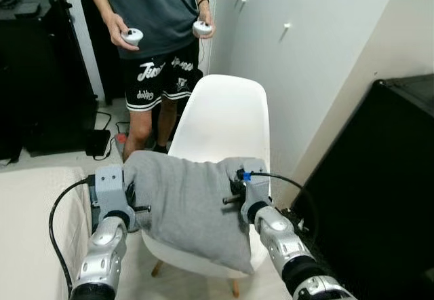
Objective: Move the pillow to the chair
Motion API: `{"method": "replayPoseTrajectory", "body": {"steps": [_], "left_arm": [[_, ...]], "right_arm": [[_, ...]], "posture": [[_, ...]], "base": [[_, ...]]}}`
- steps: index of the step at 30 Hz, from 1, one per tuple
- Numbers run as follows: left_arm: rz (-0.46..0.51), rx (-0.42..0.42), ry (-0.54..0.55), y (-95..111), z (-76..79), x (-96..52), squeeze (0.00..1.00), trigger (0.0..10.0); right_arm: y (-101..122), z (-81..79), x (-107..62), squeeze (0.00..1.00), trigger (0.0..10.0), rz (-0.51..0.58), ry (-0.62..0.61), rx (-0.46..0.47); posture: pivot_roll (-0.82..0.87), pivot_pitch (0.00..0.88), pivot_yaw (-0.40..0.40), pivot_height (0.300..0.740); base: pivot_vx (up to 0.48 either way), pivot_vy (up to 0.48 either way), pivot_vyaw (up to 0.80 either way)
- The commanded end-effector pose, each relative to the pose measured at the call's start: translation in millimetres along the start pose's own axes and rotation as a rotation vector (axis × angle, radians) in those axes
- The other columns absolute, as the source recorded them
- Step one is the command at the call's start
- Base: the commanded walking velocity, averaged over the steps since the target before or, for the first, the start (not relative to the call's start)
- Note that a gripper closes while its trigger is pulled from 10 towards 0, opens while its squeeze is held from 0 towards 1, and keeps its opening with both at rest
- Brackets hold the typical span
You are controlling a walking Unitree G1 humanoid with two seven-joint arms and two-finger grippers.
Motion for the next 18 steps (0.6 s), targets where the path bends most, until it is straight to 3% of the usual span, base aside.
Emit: {"method": "replayPoseTrajectory", "body": {"steps": [1,13,18], "left_arm": [[0.002,0.006,-0.060,2.7,17.9,2.8,0.00,10.0],[0.008,0.016,-0.044,5.6,17.0,5.3,0.00,10.0],[0.015,0.014,-0.041,8.3,17.3,7.3,0.00,10.0]], "right_arm": [[2.2,-10.6,2.6,0.00,10.0,0.002,0.050,-0.011],[4.5,-2.3,1.9,0.00,10.0,0.006,0.012,0.004],[5.3,-2.6,1.9,0.00,10.0,0.011,0.019,0.015]], "posture": [[-0.02,0.049,-0.069,0.740],[-0.02,0.060,-0.075,0.740],[-0.03,0.062,-0.074,0.720]], "base": [[0.000,0.000,0.00],[0.000,0.000,0.00],[0.000,0.000,0.00]]}}
Point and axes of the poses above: a point about 5 cm out from each wrist's last joint towards the gripper, its own x axis pointing out of the wrist towards the gripper, its own y axis along the axis of the wrist's last joint, z = x × y, the point moved 2 cm from there along x, pointing out of the wrist towards the gripper, and after that the axes turned 7 degrees about x, right-handed, at the moved point
